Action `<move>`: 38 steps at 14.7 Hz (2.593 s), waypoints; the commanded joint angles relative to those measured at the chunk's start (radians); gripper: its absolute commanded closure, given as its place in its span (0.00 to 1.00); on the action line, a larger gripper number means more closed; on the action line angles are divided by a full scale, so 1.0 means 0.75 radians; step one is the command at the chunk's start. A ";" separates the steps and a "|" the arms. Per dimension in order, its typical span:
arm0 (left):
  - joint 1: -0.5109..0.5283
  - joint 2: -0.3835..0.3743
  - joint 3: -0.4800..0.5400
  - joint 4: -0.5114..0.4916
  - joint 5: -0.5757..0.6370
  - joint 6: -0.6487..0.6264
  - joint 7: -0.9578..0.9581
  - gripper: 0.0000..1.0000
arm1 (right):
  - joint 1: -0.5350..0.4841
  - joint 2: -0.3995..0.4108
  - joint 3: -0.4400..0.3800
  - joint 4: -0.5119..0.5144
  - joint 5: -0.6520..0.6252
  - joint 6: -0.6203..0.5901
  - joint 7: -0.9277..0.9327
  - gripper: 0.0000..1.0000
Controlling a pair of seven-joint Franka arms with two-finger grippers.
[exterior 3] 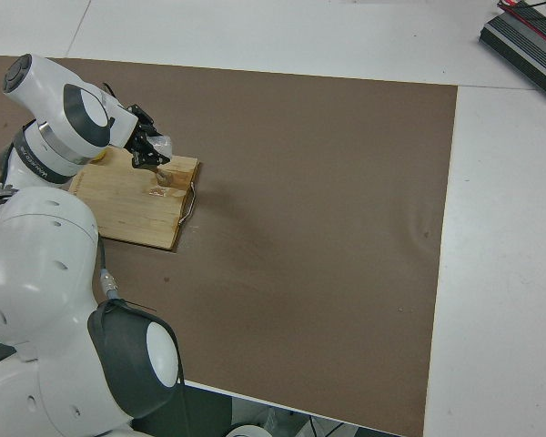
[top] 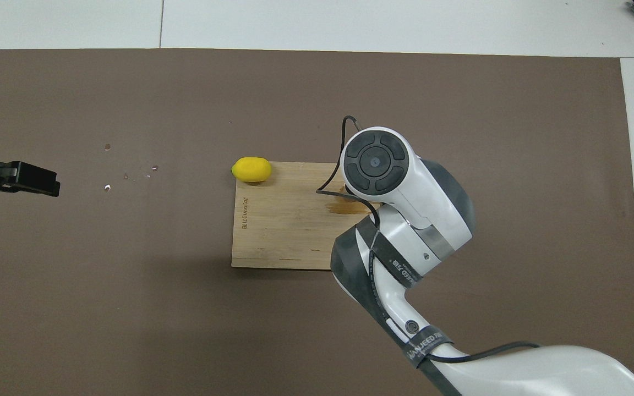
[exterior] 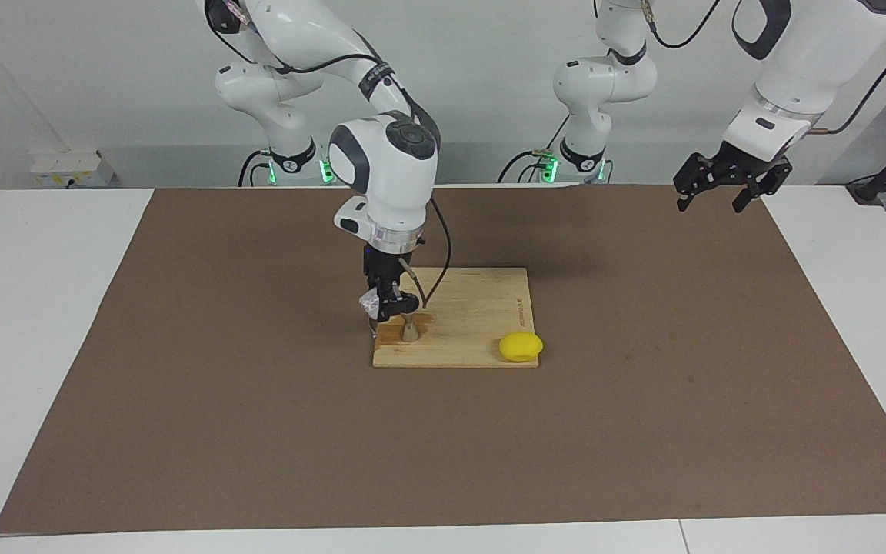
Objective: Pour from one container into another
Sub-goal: 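Tilt the clear cup with the right gripper to pour into the metal cup, then turn the clear cup upright and carry it back with the right gripper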
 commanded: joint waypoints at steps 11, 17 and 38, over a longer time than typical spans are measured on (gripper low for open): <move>-0.009 0.066 0.033 0.064 0.006 -0.071 0.014 0.00 | 0.030 -0.005 0.008 -0.046 -0.119 0.013 0.047 1.00; 0.004 0.033 0.017 0.166 0.008 -0.181 0.018 0.00 | 0.022 -0.001 0.008 -0.036 -0.096 0.011 0.057 1.00; 0.002 -0.002 0.021 0.107 0.004 -0.159 0.004 0.00 | -0.209 0.001 0.004 0.014 0.474 0.013 0.076 1.00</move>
